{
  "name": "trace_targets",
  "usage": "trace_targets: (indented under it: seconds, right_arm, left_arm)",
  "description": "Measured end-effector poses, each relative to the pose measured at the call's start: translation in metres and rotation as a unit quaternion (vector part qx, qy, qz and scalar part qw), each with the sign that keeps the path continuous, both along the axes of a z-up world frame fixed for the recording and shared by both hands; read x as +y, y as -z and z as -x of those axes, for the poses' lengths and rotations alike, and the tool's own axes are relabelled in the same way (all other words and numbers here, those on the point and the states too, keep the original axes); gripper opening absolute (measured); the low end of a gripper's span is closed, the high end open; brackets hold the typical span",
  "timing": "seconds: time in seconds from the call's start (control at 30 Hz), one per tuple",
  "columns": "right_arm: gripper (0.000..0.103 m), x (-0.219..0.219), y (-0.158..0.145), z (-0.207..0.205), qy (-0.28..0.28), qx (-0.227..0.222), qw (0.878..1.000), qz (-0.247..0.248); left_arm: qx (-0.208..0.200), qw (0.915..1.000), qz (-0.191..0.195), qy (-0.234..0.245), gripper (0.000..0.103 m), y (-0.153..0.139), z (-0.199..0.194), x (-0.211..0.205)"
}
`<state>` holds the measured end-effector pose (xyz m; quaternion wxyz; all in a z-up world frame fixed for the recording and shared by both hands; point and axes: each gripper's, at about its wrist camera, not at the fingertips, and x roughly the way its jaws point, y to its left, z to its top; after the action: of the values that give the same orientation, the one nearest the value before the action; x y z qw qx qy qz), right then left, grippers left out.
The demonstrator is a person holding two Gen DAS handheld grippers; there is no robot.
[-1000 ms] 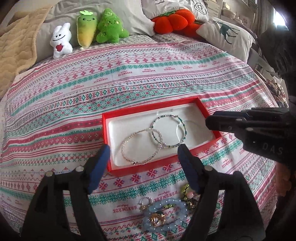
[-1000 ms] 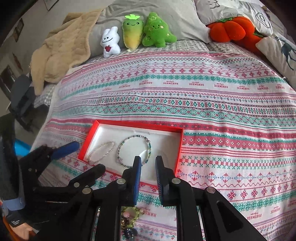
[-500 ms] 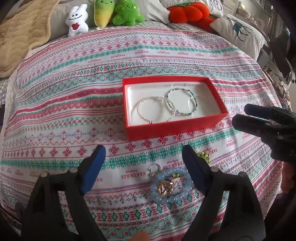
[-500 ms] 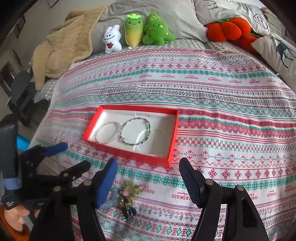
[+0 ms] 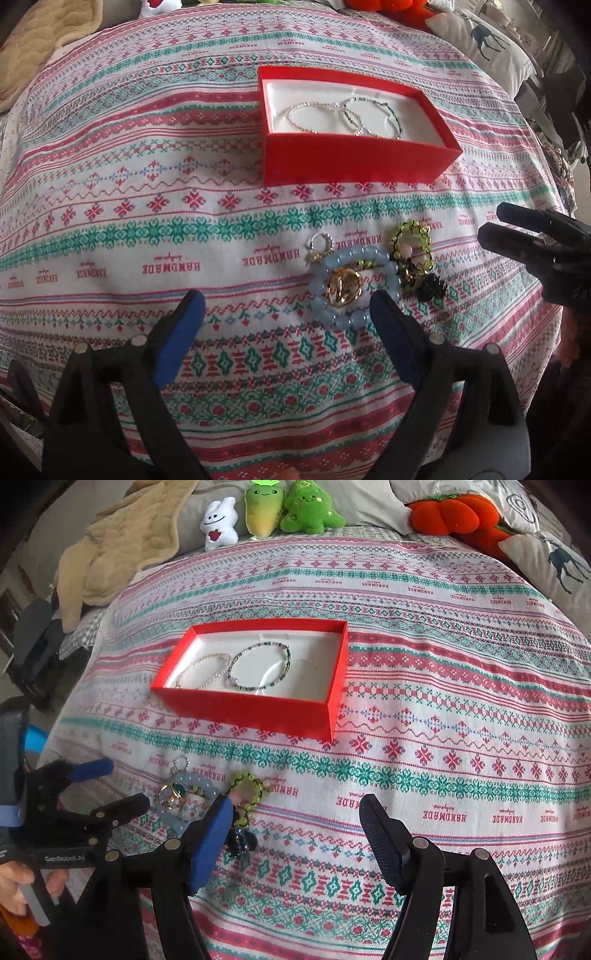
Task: Organize jewelry
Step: 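Move both open tools back from the box to the jewelry pile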
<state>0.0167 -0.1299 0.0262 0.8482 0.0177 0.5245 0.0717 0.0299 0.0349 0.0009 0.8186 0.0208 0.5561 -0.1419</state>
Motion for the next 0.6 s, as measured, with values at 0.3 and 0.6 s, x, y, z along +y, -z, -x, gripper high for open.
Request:
trace_targets:
  seconds: [0.3,0.6]
  right_arm:
    - [0.072,0.010,0.019,0.011,-0.037,0.009,0.998,0.047]
    - [0.072,0.015,0.025,0.008,-0.042,0.019,0.998,0.048]
  left_arm:
    - [0.000,0.9997,-0.015,0.018,0.091,0.015,0.009,0.005]
    - [-0.019,0.9992,-0.008,0.035,0.077,0.016,0.011,-0.005]
